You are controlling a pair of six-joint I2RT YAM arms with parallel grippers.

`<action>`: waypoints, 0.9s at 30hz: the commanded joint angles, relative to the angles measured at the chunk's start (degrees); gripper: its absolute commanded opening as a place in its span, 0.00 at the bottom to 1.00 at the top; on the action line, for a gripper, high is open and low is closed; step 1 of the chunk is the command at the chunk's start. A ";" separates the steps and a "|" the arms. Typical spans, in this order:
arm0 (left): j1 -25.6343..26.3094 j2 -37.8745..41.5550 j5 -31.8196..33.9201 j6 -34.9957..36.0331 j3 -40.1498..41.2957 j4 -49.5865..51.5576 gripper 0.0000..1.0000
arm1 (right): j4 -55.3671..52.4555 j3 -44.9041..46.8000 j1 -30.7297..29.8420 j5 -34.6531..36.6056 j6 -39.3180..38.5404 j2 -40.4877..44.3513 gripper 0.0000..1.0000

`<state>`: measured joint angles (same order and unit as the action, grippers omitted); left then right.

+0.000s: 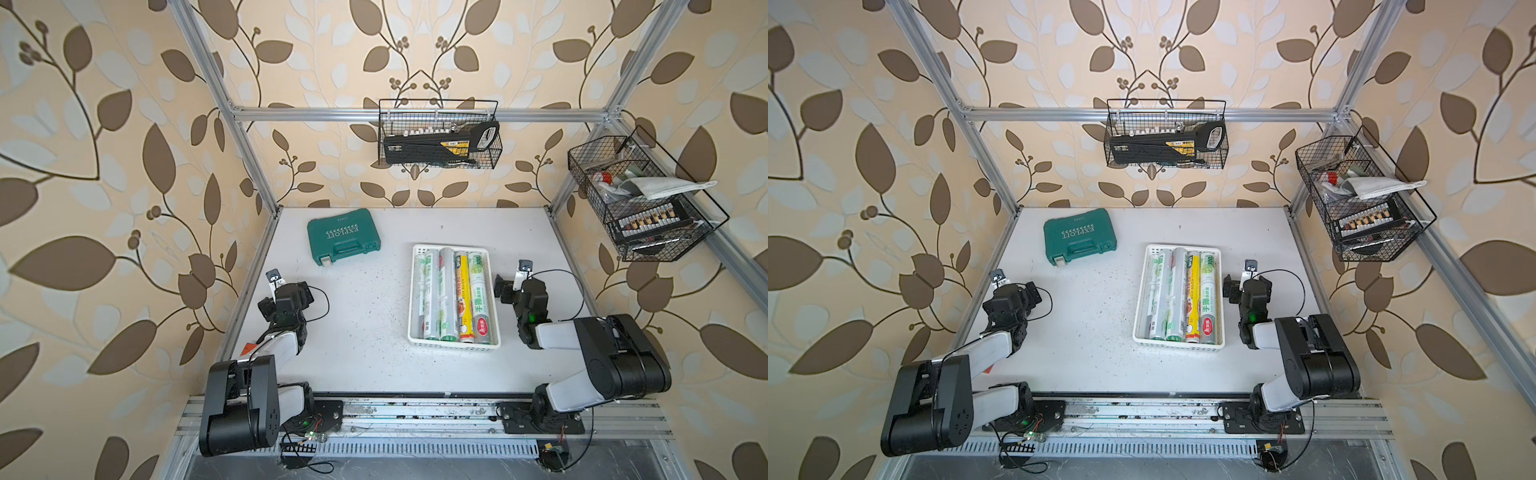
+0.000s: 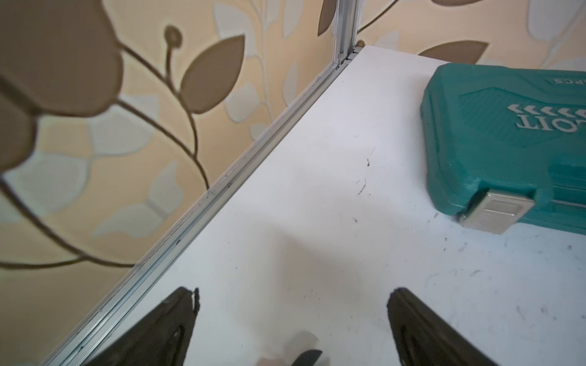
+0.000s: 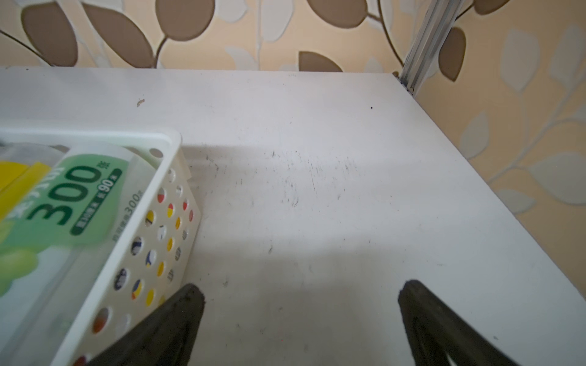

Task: Put the plastic wrap into the basket
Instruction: Reset both arms

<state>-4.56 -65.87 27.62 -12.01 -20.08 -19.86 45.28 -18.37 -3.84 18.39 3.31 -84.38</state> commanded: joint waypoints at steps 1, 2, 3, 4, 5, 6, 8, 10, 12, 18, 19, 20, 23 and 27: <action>-1.67 -4.40 -3.86 0.94 1.66 -13.64 0.99 | 9.78 -0.54 0.24 -5.42 -3.22 -3.59 0.99; -1.58 -4.58 -4.31 1.24 0.94 -12.34 0.99 | 8.66 -0.57 0.19 -5.62 -3.05 -3.28 0.99; -1.59 -4.30 -5.59 1.42 1.08 -12.43 0.99 | 6.04 -0.94 0.36 -5.29 -2.18 -2.21 0.99; -1.58 -3.68 -6.05 1.77 1.86 -13.49 0.99 | 6.45 -0.81 0.53 -5.05 -1.92 -2.13 0.99; -1.54 -2.48 -7.09 1.43 2.74 -13.85 0.99 | 8.69 -0.47 0.58 -4.65 -2.10 -2.87 0.99; -1.59 -1.31 -7.82 1.88 4.37 -15.72 0.99 | 9.47 -0.24 0.49 -4.61 -2.49 -3.28 0.99; -1.68 0.13 -9.84 1.39 6.69 -19.07 0.99 | 6.73 -1.27 0.51 -4.61 -1.93 -2.88 0.99; -1.81 -1.38 -12.82 0.53 8.93 -25.09 0.99 | 7.85 -0.90 0.57 -4.66 -2.14 -3.07 0.99; -2.05 -6.79 -12.37 -0.84 7.83 -28.09 0.99 | 7.59 -0.97 0.57 -4.69 -2.08 -2.98 0.99; -1.76 -20.79 -21.07 4.80 2.04 -32.36 0.99 | 7.66 -0.97 0.53 -4.74 -2.06 -2.94 0.99; -1.56 -20.42 -22.42 5.26 1.07 -29.04 0.99 | 7.68 -0.97 0.56 -4.70 -2.04 -2.96 0.99; -1.59 -18.41 -22.27 4.51 -0.99 -21.87 0.99 | 7.63 -0.92 0.57 -4.68 -2.08 -2.98 0.99; -1.52 -18.89 -21.06 4.08 -0.95 -22.61 0.99 | 7.66 -0.96 0.55 -4.68 -2.08 -2.98 0.99; -1.05 -19.71 -20.14 4.64 -0.71 -24.71 0.99 | 7.64 -1.02 0.54 -4.75 -2.06 -3.01 0.99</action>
<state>-5.93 -85.91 8.29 -8.78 -19.59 -43.44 51.77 -18.52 -3.36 14.52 1.63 -87.05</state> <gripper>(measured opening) 0.988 0.993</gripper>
